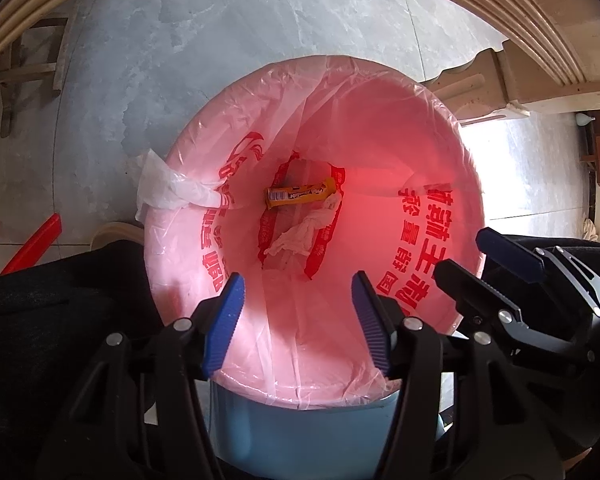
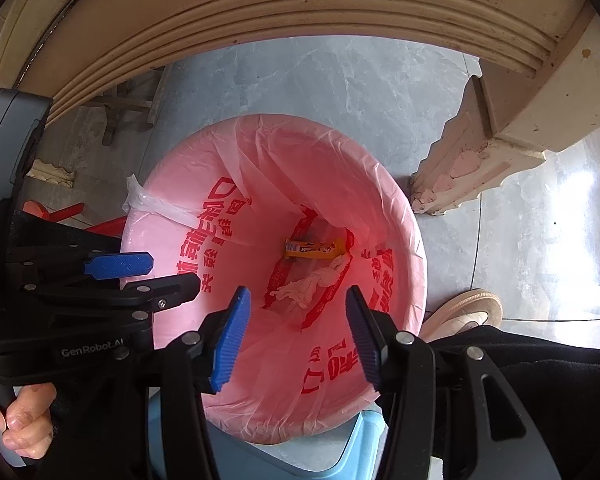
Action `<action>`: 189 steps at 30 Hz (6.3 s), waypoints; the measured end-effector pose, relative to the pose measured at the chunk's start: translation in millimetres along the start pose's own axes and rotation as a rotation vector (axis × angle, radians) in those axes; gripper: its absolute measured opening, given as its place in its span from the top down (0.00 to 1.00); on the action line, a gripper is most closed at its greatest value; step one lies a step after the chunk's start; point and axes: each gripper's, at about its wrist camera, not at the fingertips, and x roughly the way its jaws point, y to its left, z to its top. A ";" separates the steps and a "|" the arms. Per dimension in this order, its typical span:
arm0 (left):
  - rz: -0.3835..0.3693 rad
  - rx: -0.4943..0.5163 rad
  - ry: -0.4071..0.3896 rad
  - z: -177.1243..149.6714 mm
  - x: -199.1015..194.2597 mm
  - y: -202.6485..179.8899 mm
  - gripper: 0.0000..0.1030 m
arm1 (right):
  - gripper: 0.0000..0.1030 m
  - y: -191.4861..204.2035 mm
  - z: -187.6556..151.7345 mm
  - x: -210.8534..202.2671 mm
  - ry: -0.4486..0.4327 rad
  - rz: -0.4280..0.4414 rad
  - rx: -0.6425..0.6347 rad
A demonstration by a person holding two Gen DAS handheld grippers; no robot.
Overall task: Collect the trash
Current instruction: 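Raise both open tools from the bin back toward the table, then reach the right tool to the yellow-and-white box on the pile, then grasp the yellow-and-white box with the right tool and lift it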
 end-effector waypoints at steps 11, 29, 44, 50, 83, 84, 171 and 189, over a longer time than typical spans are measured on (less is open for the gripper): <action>0.061 0.006 -0.075 -5.9 -21.7 -1.5 0.40 | 0.39 6.6 -4.5 -26.6 -0.065 0.000 -0.006; 0.293 0.153 -0.506 -19.0 -315.3 21.0 0.23 | 0.17 18.2 27.4 -274.6 -0.521 0.146 -0.057; 0.330 0.383 -0.437 81.4 -418.9 -11.3 0.16 | 0.10 50.5 122.2 -389.9 -0.511 0.441 -0.084; 0.353 0.450 -0.372 111.0 -404.0 -15.5 0.16 | 0.10 50.7 138.6 -378.9 -0.456 0.445 -0.063; 0.316 0.473 -0.139 235.5 -281.5 19.2 0.16 | 0.10 36.5 217.7 -209.6 -0.132 0.521 0.088; 0.313 0.475 -0.133 238.6 -277.5 18.9 0.16 | 0.10 35.9 219.1 -206.7 -0.129 0.529 0.095; 0.286 0.426 -0.089 264.0 -253.6 21.2 0.40 | 0.79 15.3 248.6 -205.9 -0.240 0.444 0.146; 0.331 0.411 -0.172 209.2 -305.3 -1.5 0.39 | 0.81 23.5 212.2 -259.6 -0.324 0.354 0.083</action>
